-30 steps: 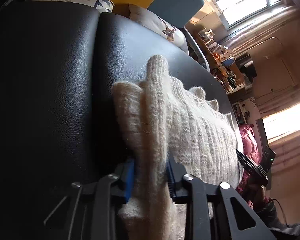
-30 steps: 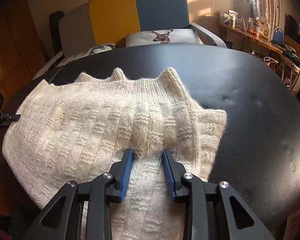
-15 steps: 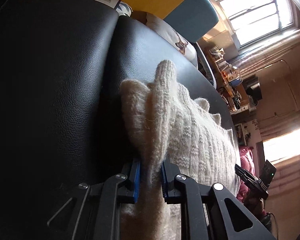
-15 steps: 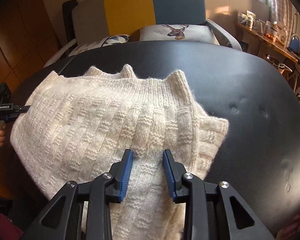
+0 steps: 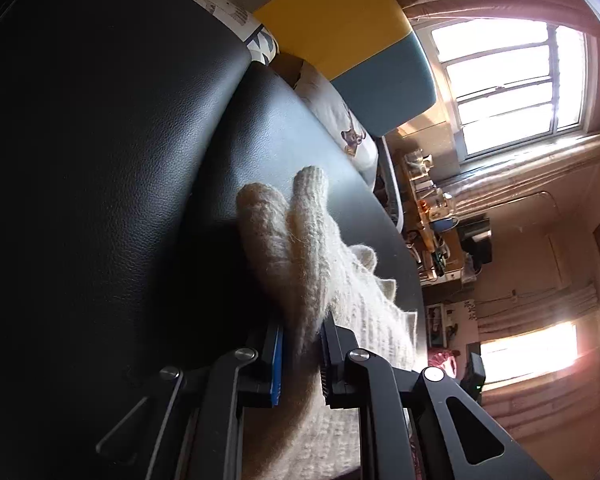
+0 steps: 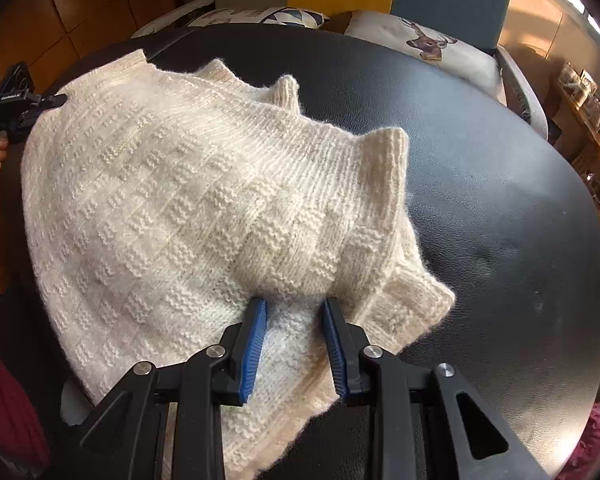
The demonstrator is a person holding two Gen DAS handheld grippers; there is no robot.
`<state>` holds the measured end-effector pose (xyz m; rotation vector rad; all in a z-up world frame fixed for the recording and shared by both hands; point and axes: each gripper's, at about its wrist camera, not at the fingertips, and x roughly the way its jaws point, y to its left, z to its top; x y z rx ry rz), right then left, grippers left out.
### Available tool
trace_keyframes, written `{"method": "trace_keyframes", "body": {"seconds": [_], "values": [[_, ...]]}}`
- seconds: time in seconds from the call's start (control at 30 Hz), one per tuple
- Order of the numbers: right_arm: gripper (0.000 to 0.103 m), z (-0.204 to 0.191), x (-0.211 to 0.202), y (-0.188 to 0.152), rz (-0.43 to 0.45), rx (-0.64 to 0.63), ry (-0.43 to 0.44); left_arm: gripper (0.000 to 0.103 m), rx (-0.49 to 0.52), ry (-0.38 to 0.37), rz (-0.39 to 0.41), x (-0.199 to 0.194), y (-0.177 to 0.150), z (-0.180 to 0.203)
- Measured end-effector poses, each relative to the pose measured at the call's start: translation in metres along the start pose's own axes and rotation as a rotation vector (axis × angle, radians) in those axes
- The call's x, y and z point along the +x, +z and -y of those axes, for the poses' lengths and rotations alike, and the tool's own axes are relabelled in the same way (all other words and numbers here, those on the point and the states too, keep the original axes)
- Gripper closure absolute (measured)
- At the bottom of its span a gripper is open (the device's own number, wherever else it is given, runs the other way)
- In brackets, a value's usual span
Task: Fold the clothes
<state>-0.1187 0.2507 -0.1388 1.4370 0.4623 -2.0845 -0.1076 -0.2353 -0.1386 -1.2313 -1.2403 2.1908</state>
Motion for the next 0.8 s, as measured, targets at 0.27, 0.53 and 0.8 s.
{"method": "trace_keyframes", "body": {"seconds": [0.27,0.53,0.8], "values": [[0.075,-0.003,-0.001,-0.010,0.051,0.055,-0.005,0.089,-0.048,-0.132,0.030,-0.002,0.003,0.041],[0.075,-0.006,-0.005,-0.020,0.085,0.089,0.020,0.089,-0.046,-0.216,0.035,0.011,-0.001,0.109],[0.075,-0.002,-0.007,-0.030,0.118,0.116,0.076,0.089,-0.014,-0.249,-0.038,0.054,-0.018,0.182]]}}
